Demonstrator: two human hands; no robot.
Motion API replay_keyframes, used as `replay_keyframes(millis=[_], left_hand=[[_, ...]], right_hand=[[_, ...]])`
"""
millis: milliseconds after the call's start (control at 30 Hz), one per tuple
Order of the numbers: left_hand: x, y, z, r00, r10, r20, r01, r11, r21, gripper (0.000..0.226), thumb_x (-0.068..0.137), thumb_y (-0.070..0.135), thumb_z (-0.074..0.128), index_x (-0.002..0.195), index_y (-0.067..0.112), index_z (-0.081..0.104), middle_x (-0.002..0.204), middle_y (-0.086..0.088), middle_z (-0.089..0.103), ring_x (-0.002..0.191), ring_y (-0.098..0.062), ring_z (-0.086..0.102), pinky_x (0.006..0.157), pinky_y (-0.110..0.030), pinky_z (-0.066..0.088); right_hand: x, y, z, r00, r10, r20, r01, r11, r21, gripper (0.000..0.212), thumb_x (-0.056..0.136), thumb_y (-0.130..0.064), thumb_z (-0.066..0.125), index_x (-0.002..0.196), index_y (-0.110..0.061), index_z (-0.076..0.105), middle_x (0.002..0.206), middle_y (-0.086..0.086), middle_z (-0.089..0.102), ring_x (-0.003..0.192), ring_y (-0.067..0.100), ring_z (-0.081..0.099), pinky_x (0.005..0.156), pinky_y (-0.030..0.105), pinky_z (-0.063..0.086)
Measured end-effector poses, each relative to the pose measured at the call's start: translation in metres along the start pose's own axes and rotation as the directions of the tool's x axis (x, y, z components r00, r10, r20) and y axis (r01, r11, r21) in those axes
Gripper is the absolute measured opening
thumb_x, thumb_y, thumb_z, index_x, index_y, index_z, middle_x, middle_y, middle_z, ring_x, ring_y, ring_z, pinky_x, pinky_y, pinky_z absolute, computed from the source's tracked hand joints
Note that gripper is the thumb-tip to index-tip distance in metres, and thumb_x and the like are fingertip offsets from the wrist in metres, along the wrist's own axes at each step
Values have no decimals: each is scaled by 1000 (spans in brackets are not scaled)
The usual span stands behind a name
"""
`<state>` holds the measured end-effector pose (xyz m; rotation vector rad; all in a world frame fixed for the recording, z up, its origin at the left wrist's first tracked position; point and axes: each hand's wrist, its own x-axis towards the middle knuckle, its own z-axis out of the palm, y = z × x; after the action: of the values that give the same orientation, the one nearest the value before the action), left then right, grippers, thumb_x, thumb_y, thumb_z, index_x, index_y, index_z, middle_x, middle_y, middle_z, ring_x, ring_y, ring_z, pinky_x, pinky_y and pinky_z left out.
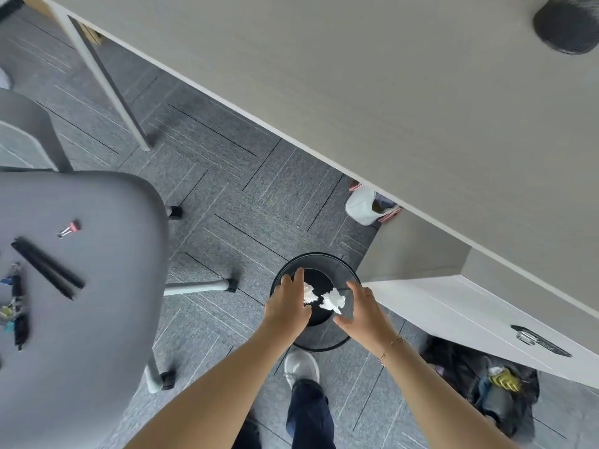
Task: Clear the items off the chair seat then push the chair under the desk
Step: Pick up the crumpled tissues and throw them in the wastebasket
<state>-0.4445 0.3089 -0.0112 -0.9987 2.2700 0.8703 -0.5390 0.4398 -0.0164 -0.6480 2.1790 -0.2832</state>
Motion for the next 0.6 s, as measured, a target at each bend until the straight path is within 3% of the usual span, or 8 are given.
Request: replay_keyframes(millis=[133,333,467,600], left_hand=[[-1,-3,1,1000,-18,24,18,1000,25,66,85,18,64,140,16,28,130,-14,48,111,-28,59,91,-41,55],[-7,-33,-29,998,-46,-50,55,979,198,27,87,10,57,113,10,50,110,-8,57,100,-25,58,79,-35,51],[-18,-71,-61,989,-73,-129,97,978,184,28,88,18,60,113,10,51,110,-6,59,99,-24,60,80,-35,54],[-37,-123,-95,970,-142,-196,167,979,115,27,87,19,58,113,11,53,110,-6,60,101,-25,60,67,-31,43]], right_hand=[[2,3,-3,999,-3,37,6,998,-61,61,89,-20,60,141,-11,29,143,11,39,126,26,50,104,37,44],[8,-21,-6,988,-34,153,67,974,-216,41,91,-20,54,129,-9,45,133,11,52,123,25,52,103,37,46],[16,-68,-6,979,-102,176,155,935,-319,39,91,-21,53,127,-9,47,129,10,55,120,26,53,98,38,47],[22,-132,2,963,-180,200,244,898,-367,37,92,-23,52,127,-12,47,129,9,54,120,26,52,98,38,46]])
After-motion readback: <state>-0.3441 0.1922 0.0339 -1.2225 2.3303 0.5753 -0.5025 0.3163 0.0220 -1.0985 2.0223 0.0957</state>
